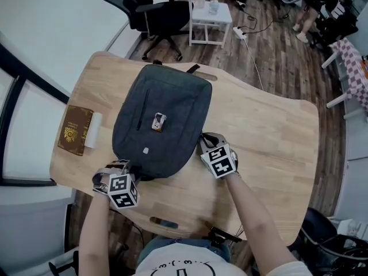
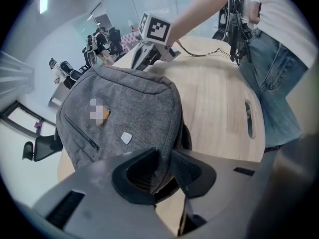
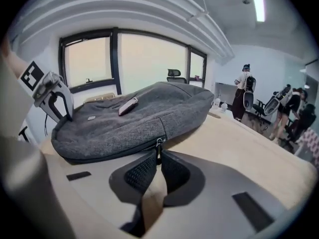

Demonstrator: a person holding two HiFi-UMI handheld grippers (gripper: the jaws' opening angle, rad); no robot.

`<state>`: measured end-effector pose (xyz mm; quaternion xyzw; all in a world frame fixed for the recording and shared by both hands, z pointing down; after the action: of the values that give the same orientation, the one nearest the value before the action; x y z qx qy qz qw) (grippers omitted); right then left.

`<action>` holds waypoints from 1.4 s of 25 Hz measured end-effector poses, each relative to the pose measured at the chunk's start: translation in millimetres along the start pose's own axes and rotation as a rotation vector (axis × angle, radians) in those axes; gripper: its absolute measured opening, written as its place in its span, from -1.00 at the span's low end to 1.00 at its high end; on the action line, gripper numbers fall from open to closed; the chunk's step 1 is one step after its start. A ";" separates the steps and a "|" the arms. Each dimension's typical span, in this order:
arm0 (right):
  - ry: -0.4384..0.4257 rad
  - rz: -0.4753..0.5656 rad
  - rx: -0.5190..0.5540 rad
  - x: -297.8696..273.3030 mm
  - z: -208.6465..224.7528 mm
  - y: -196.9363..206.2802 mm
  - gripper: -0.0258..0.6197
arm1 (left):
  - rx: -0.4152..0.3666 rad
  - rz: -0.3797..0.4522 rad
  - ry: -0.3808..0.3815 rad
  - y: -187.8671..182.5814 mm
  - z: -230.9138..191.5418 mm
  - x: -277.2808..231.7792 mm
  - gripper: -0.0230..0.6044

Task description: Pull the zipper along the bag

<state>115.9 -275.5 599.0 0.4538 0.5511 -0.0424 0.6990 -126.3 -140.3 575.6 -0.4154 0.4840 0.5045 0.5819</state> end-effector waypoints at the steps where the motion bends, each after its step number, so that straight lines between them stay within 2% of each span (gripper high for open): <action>1: -0.008 0.003 -0.017 5.6 0.8 0.3 -0.71 | 0.004 0.000 0.002 -0.2 0.0 0.1 -0.67; 7: -0.034 -0.041 0.004 18.9 1.0 3.4 -0.74 | 0.033 0.008 0.010 1.3 1.8 -2.7 -0.67; 12: -0.102 -0.050 -0.069 21.8 4.4 7.6 -0.79 | 0.078 0.019 -0.006 2.7 3.2 -4.2 -0.67; 14: -0.087 -0.051 -0.026 21.3 3.1 7.2 -0.76 | 0.112 0.026 -0.012 3.3 3.0 -5.0 -0.67; 17: -0.057 -0.081 0.095 19.9 1.3 7.0 -0.76 | 0.240 0.067 0.006 4.2 0.4 -7.4 -0.67; 22: -0.030 -0.151 0.292 26.1 -4.0 11.2 -0.76 | 0.607 0.171 0.074 6.6 -5.0 -16.6 -0.70; 25: -0.039 -0.177 0.365 33.2 -15.3 20.0 -0.76 | 0.754 0.192 0.096 4.2 -8.7 -22.7 -0.71; 28: -0.053 -0.189 0.381 37.6 -30.6 26.8 -0.76 | 0.805 0.172 0.098 2.9 -12.1 -25.2 -0.72; 35: -0.076 -0.205 0.295 47.2 -61.0 36.8 -0.75 | 0.819 0.161 0.108 0.1 -14.7 -26.9 -0.72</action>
<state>110.2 -191.7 583.6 0.4909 0.5555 -0.2109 0.6371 -129.1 -159.5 599.3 -0.1363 0.7052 0.2917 0.6317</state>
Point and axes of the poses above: the fingertips, and each gripper's own axes: x backward along the fingers, z to its right, y out of its underside, the point moved 5 cm from there along x, backward along the fingers, and after that the axes turned 13 degrees about -z, right-handed, at the moved point
